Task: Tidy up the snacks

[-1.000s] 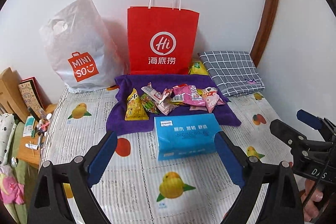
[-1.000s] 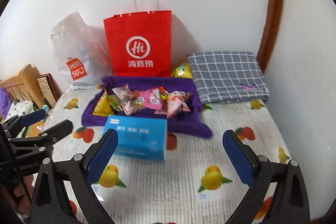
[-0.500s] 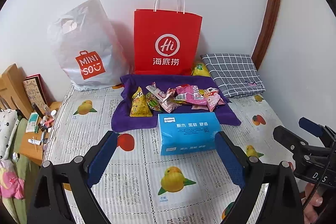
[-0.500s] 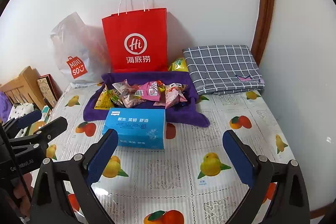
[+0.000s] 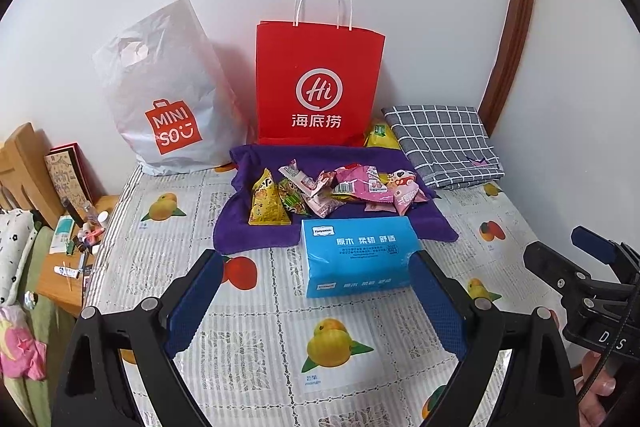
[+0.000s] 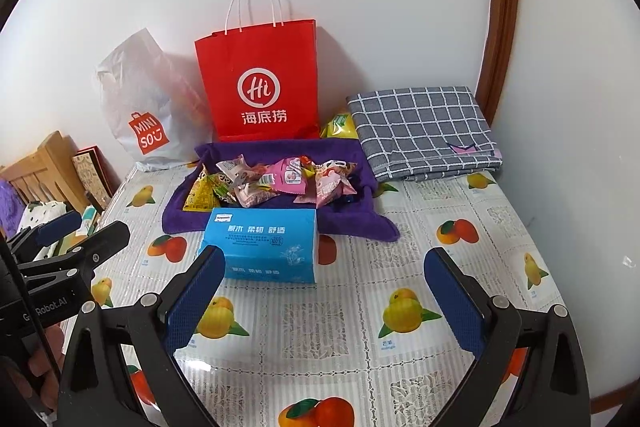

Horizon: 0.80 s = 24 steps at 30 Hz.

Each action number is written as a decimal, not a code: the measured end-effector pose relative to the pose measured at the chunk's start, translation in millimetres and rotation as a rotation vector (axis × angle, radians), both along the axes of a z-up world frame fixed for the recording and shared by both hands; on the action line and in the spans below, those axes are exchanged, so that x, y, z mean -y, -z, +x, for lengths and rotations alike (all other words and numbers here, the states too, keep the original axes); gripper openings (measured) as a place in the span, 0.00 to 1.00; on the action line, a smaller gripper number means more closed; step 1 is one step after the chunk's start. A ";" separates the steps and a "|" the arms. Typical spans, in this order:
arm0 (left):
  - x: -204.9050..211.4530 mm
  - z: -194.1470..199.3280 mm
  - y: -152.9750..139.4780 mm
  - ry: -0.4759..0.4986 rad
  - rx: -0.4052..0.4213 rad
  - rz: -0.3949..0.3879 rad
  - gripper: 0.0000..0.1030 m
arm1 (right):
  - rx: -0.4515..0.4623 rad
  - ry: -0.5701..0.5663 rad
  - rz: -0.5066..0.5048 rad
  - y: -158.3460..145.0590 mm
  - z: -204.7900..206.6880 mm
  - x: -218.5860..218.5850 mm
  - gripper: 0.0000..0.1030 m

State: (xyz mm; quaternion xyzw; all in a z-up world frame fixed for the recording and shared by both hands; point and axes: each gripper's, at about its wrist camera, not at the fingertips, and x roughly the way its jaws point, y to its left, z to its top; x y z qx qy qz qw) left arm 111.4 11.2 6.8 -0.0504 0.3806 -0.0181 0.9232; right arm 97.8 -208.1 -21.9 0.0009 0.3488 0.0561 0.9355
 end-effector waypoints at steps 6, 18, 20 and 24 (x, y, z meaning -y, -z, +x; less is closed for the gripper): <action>1.3 0.2 -0.6 0.002 -0.001 -0.001 0.91 | 0.001 0.001 0.001 -0.8 -1.0 0.3 0.96; 1.8 -0.3 -0.5 0.003 0.001 0.000 0.91 | 0.007 0.002 0.002 -3.9 -3.6 -1.0 0.96; 1.7 -0.6 -0.6 0.004 0.001 -0.001 0.91 | 0.007 0.005 0.006 -4.5 -3.6 -1.0 0.96; 1.3 -0.9 -0.7 0.004 0.002 -0.002 0.91 | 0.006 0.004 0.005 -4.3 -4.1 -0.6 0.96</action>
